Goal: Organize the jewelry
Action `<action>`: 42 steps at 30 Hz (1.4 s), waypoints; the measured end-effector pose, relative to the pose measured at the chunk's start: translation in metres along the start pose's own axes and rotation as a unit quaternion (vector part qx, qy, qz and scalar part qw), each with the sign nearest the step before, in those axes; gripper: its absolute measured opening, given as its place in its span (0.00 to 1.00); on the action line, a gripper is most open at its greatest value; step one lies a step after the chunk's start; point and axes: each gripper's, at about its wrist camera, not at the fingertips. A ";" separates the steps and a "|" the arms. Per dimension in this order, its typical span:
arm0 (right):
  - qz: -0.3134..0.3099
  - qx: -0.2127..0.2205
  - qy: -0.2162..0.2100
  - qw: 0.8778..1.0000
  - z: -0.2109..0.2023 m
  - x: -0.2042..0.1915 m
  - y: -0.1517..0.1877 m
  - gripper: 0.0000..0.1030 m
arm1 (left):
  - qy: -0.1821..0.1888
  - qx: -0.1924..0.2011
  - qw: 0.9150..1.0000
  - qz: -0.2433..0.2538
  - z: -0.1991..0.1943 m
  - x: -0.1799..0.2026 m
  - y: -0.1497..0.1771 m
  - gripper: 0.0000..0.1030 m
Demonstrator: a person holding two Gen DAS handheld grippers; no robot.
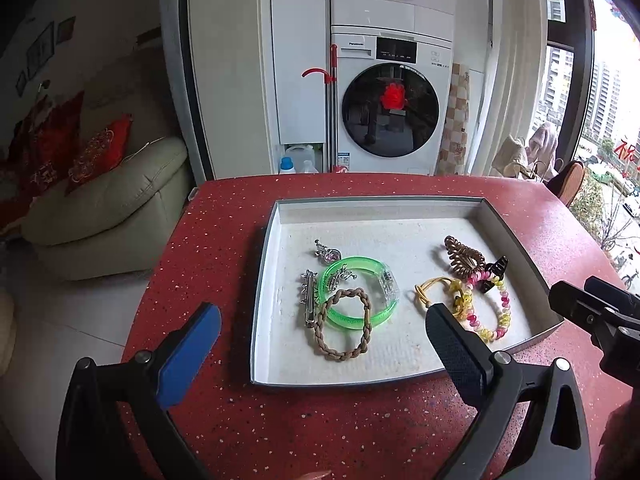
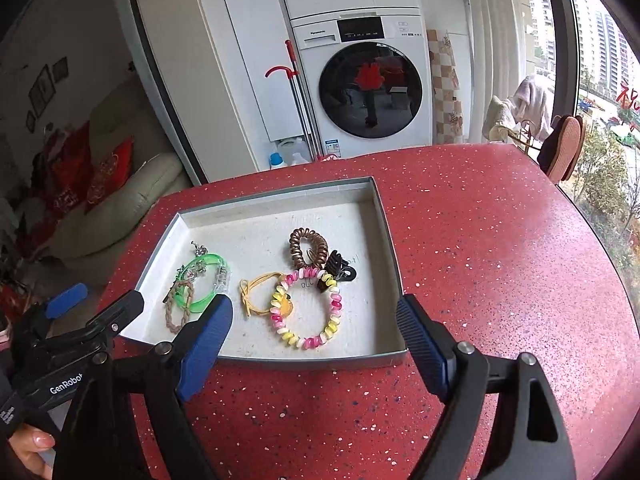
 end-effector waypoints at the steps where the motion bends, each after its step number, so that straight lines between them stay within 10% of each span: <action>1: -0.005 0.012 -0.002 1.000 -0.005 -0.003 0.001 1.00 | 0.000 0.001 1.000 -0.002 -0.004 -0.001 0.001 1.00; 42: -0.074 0.063 0.024 0.995 -0.093 -0.032 0.047 1.00 | -0.048 0.020 0.999 -0.012 -0.118 -0.012 0.060 1.00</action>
Point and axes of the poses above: each gripper's, at about its wrist camera, not at the fingertips, and z roughly the way its jaws point, x to its right, y to its underside, and after that the axes turned 14 degrees about x, right-handed
